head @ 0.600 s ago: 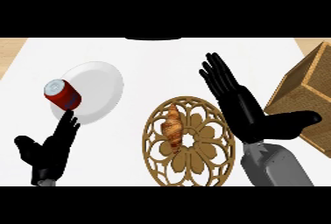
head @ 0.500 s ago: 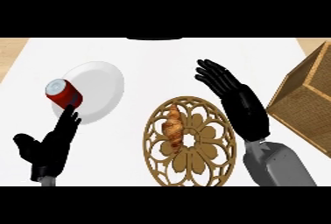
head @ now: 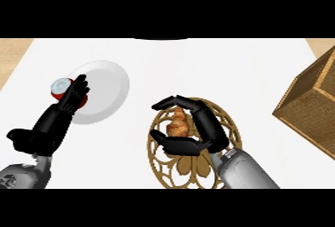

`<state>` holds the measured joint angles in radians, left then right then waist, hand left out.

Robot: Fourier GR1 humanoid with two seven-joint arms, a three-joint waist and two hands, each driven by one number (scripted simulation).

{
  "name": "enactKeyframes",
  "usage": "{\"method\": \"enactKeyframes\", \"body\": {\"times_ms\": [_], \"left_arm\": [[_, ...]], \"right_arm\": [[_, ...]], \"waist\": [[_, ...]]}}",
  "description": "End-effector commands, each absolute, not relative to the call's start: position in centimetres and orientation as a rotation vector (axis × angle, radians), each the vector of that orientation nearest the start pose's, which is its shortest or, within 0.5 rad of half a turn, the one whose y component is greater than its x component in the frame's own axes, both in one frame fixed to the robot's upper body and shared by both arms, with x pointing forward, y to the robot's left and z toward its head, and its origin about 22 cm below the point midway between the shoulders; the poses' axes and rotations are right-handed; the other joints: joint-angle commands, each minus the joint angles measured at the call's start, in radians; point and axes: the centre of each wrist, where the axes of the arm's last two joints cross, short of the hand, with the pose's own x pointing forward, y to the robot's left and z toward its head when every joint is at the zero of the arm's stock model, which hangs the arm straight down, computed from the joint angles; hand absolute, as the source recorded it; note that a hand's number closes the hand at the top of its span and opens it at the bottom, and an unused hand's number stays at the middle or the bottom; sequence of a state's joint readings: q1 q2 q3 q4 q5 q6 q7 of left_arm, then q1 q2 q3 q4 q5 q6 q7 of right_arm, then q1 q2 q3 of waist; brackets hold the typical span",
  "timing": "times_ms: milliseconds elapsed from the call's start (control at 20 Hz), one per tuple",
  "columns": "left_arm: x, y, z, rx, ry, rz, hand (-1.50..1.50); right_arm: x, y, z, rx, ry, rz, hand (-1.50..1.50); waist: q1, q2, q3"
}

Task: Pick the croissant from the placemat and place it in the basket

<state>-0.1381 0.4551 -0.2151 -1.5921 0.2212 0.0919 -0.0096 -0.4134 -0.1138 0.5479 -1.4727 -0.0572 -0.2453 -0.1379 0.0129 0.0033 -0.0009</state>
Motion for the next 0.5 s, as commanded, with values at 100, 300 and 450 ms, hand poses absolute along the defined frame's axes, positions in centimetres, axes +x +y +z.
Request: {"method": "enactKeyframes", "body": {"times_ms": [100, 300, 450], "left_arm": [[27.8, 26.2, 7.1, 0.044, -1.687, -0.391, 0.00], [28.0, 27.8, 6.6, 0.064, -1.677, -0.364, 0.00], [27.3, 28.1, 5.3, 0.080, -1.657, -0.355, 0.00]], "right_arm": [[25.2, -2.7, 3.6, -0.068, -1.963, 0.520, -1.50], [28.0, -3.5, 4.7, -0.399, -1.898, 0.589, -1.50], [29.9, -5.1, 7.9, -0.601, -1.867, 0.640, -1.50]], "waist": [[-0.007, -0.009, -0.001], [-0.034, -0.019, -0.005], [-0.054, -0.029, -0.006]]}}
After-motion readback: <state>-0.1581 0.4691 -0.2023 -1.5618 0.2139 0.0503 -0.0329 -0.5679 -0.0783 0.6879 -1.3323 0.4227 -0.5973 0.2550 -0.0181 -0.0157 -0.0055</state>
